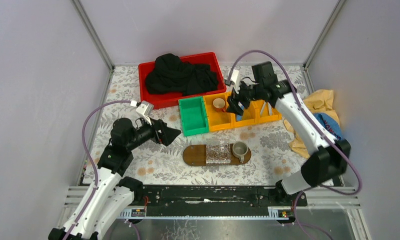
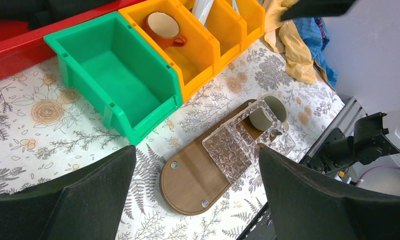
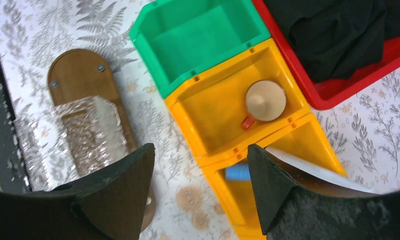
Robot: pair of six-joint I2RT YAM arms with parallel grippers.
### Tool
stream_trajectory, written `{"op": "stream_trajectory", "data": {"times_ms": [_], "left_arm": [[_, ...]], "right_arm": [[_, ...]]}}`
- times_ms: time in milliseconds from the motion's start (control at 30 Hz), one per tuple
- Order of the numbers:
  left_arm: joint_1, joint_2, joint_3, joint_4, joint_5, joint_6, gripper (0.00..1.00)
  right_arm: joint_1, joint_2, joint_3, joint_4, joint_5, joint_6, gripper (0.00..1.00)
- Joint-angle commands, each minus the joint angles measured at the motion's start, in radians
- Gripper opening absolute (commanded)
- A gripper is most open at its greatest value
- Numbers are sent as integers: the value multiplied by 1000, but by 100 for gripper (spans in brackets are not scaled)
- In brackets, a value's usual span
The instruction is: Prepare toiletry sets of a toothbrush and toothpaste on the tray
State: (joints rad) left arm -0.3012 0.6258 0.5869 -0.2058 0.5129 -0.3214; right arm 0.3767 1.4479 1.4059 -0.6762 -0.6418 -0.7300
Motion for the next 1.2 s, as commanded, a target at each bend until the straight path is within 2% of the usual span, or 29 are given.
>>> {"op": "stream_trajectory", "data": {"times_ms": [0, 133, 233, 633, 1167], "left_arm": [[8, -19, -1, 14, -21, 19, 100], [18, -23, 0, 11, -22, 18, 100], [30, -23, 2, 9, -17, 16, 100], [57, -51, 2, 16, -3, 16, 100], [73, -52, 3, 18, 16, 13, 100]], "right_arm": [[18, 173, 164, -29, 31, 22, 73], [48, 318, 274, -73, 132, -15, 61], [61, 407, 335, -106, 156, -38, 57], [95, 679, 557, -152, 264, 40, 57], [135, 752, 527, -130, 370, 50, 54]]}}
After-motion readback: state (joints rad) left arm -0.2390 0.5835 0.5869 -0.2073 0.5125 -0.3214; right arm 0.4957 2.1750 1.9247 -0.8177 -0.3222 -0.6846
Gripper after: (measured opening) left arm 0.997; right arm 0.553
